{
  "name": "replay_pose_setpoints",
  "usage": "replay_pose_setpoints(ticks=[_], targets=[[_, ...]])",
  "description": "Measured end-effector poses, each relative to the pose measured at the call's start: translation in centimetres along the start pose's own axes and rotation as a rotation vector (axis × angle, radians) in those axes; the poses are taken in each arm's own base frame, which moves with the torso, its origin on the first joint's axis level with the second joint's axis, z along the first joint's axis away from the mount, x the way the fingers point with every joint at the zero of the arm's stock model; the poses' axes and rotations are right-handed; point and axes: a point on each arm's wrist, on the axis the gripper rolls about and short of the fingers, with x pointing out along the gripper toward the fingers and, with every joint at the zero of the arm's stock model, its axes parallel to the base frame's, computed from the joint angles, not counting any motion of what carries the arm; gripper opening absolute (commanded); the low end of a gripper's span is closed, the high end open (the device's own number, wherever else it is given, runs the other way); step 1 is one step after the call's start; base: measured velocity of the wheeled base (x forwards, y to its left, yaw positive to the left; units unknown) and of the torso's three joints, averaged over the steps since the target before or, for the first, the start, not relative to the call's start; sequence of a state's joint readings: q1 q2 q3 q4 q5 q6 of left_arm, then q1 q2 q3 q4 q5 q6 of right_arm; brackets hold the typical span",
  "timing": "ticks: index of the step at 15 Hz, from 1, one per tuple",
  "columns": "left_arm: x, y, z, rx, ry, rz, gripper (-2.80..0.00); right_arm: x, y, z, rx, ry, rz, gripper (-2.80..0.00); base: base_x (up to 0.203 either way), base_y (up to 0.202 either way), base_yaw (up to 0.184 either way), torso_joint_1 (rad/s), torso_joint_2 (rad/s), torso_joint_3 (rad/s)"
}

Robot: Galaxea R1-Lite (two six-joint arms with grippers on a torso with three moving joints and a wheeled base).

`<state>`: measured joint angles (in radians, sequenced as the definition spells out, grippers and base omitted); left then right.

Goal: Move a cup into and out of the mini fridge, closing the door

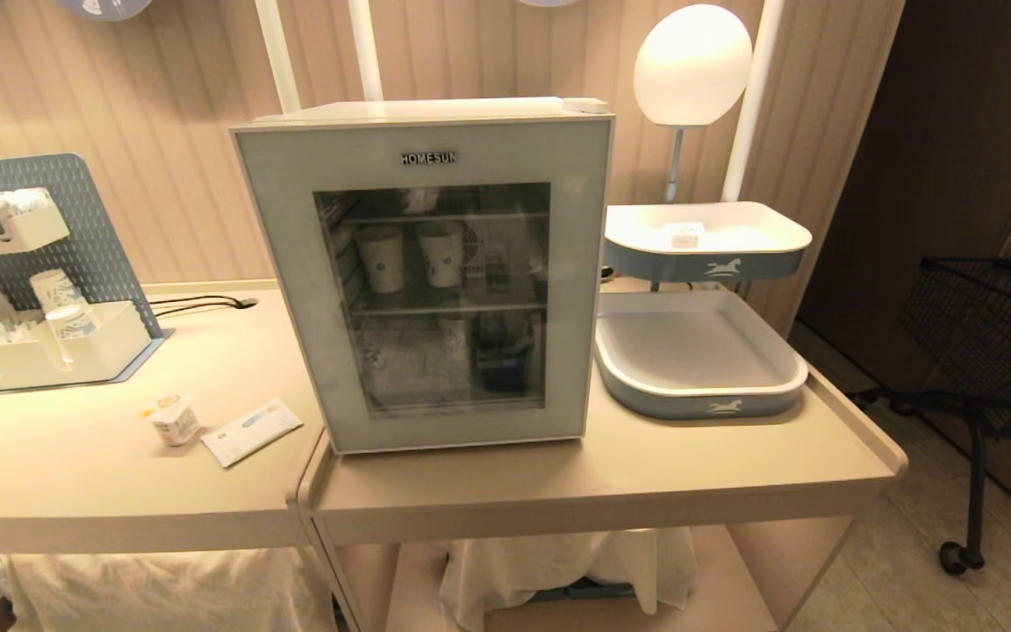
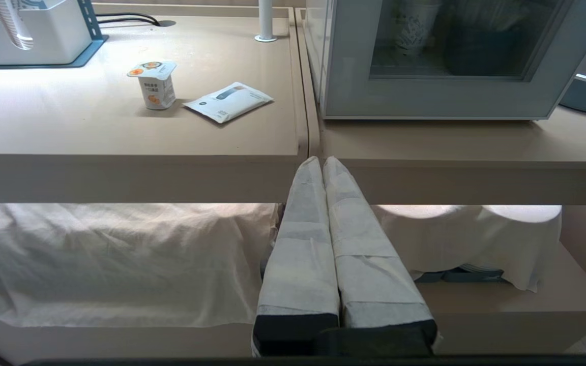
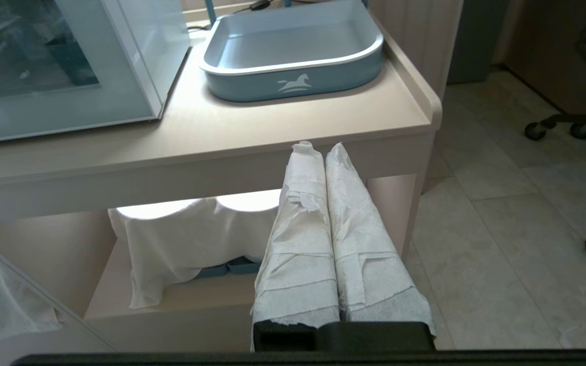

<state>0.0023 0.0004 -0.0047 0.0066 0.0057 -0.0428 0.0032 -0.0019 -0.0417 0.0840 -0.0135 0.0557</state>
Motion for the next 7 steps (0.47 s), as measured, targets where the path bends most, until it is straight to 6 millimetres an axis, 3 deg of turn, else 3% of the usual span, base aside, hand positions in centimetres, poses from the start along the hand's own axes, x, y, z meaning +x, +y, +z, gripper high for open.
replay_pose_setpoints(ticks=[7], targets=[[0.0, 0.0, 0.05, 0.013, -0.005, -0.002, -2.8, 0.03, 0.0, 0.0, 0.001, -0.005, -0.001, -2.8, 0.0, 0.0, 0.0, 0.0, 0.0, 0.0]])
